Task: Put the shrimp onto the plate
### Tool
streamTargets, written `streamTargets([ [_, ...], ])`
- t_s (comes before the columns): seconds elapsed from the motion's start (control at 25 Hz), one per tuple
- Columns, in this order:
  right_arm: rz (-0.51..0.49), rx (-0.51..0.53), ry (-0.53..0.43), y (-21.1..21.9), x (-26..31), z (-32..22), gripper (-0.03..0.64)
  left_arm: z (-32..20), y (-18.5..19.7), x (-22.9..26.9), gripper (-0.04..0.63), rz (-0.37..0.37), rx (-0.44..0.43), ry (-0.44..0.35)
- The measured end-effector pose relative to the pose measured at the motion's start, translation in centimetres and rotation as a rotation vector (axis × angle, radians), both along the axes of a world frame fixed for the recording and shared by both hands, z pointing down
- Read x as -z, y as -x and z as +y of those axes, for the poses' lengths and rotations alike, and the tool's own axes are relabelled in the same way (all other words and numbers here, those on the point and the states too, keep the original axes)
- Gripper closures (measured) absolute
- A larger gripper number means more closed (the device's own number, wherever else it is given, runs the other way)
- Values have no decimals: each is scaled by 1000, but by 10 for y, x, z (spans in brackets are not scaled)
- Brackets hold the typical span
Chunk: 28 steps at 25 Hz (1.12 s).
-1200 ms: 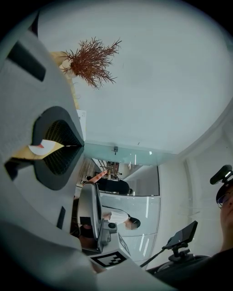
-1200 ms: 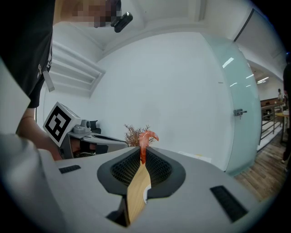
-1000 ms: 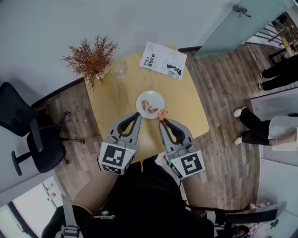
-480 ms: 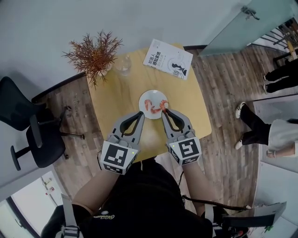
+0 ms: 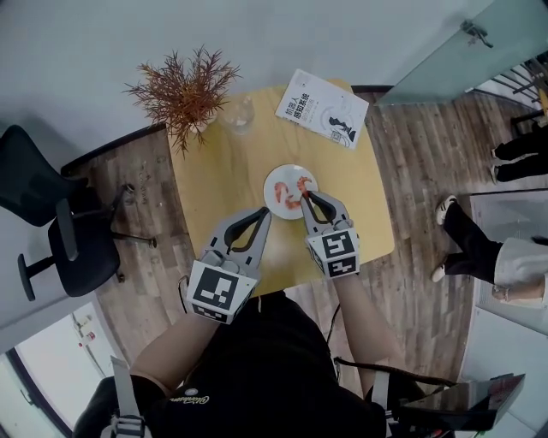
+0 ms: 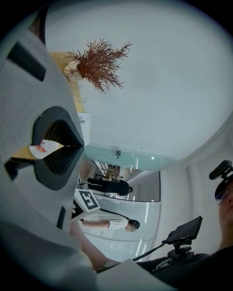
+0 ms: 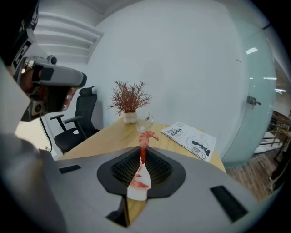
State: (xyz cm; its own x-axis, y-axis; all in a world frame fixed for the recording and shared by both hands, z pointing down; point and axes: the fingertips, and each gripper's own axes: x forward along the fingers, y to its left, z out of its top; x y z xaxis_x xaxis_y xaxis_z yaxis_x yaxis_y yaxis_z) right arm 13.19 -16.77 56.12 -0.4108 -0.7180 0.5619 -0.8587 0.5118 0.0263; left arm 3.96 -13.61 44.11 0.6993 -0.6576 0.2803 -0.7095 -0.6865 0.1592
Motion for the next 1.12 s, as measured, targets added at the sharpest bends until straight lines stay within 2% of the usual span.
streamTargets([
  [0.64, 236, 94, 229, 0, -88, -17, 580, 4, 21, -5, 591, -17, 32, 3],
  [1.12, 355, 148, 301, 1, -110, -25, 580, 10, 42, -11, 591, -24, 64, 15],
])
